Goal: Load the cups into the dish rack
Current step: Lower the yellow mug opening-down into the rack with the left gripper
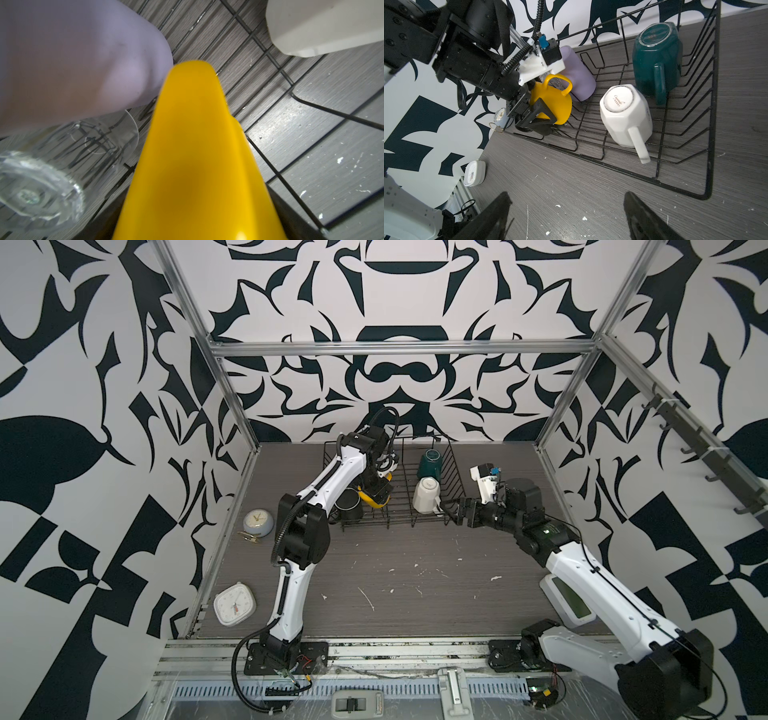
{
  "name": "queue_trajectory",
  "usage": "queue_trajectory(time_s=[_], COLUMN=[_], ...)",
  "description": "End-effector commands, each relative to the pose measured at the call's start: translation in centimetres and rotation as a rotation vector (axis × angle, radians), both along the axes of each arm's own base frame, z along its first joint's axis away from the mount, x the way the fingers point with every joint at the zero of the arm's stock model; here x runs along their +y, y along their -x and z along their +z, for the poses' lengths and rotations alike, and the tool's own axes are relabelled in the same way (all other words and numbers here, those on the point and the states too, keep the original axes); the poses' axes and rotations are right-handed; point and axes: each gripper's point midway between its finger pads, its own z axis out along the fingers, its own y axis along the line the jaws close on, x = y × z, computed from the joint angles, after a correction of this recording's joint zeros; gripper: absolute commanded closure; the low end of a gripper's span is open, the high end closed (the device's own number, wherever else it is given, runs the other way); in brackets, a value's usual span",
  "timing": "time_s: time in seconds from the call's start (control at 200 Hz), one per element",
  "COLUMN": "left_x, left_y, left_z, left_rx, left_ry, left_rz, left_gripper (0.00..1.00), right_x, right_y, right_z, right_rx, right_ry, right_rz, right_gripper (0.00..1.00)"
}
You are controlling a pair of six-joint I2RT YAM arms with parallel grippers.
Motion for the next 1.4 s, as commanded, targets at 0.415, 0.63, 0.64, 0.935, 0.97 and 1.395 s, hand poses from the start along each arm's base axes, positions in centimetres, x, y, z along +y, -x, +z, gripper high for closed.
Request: queue_trajectory(time_s=[0.415,0.63,0.64,0.935,0.97,1.395], left_x=[0.4,0.2,0.3,0.3,0.3,0.2], left_y=[-0.7,-1.0,-1.1,-0.9,-0.9,-0.8], left_z=[-1.9,-2.7,-2.8,-4.2,-4.3,-4.8], left_rx=[0.039,0.034,0.034,0.062,0.064,0.076], left_ry=[-0.053,-0.053,-0.053,-0.067,-0.067,-0.061], left_rz=[0.029,0.032,0.033,0.033,0.033,0.034], left_gripper=[0.7,0.51,0.5,0.38,0.34,0.22], right_x=[-0.1,-0.1,-0.2,-0.1,-0.1,-0.2], right_y=[-0.1,-0.1,-0.1,-0.1,-0.1,-0.1], right_z=[0.9,0.8,0.8,0.7,0.7,0.7], right_rx=[-0.038,-0.035,-0.035,-0.032,-0.032,-0.033], right_ry=[-0.021,-0.021,-0.021,-0.021,-0.021,-0.021], right_rz=[-0.001,-0.003,-0.004,-0.001,-0.002,-0.002], right_gripper=[0.12,0.12,0.12,0.13,0.13,0.13])
